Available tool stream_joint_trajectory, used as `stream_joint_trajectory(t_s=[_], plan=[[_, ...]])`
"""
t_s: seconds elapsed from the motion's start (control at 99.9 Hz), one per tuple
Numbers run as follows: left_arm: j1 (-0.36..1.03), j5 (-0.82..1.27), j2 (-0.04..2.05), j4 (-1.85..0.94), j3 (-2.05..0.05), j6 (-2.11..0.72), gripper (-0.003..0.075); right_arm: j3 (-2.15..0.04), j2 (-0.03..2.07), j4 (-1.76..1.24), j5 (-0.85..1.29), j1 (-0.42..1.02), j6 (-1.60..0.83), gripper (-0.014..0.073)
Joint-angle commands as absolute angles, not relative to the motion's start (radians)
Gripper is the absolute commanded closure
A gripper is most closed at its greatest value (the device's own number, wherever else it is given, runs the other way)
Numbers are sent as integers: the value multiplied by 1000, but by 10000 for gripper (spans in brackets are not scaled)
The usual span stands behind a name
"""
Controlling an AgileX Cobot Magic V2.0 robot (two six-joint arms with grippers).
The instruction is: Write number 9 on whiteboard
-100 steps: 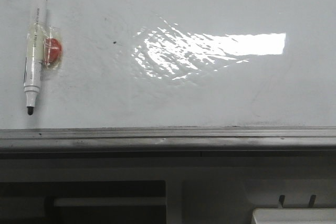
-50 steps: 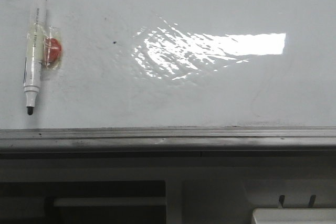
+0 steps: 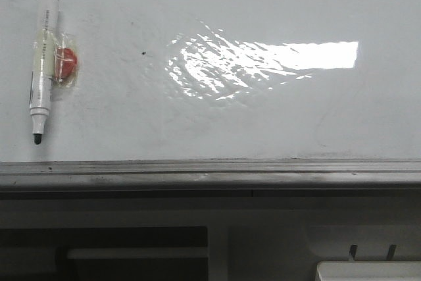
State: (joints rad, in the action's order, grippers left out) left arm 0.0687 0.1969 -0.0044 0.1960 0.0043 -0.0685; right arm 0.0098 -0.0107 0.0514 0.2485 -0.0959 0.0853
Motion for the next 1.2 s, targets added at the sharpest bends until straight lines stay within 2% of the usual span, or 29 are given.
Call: stream_joint_trajectory(t_s=[0.0,0.21,0.46,0.63,0.72,1.011,1.191], plan=[[69,112,-31,198,46,-64,740,37,-25,49,109,-101,80,663],[69,76,-31,191,46,-62,740,37,-25,49,96,-101,80,663],[69,64,-31,143,46,-61,740,35,-25,45,-21,-101,80,663],[69,6,-31,-18,46,0,740,27,-25,0,-65,-101,82,662],[69,0,-31,-129,29,31,741,-22,-23,-90,-7,-101,82,663],[72,137,54,-128,-153,45,741,-246,125,-172,237,-101,82,662],[72,107,112,-128,-215,45,741,-297,207,-172,301,-101,82,663]])
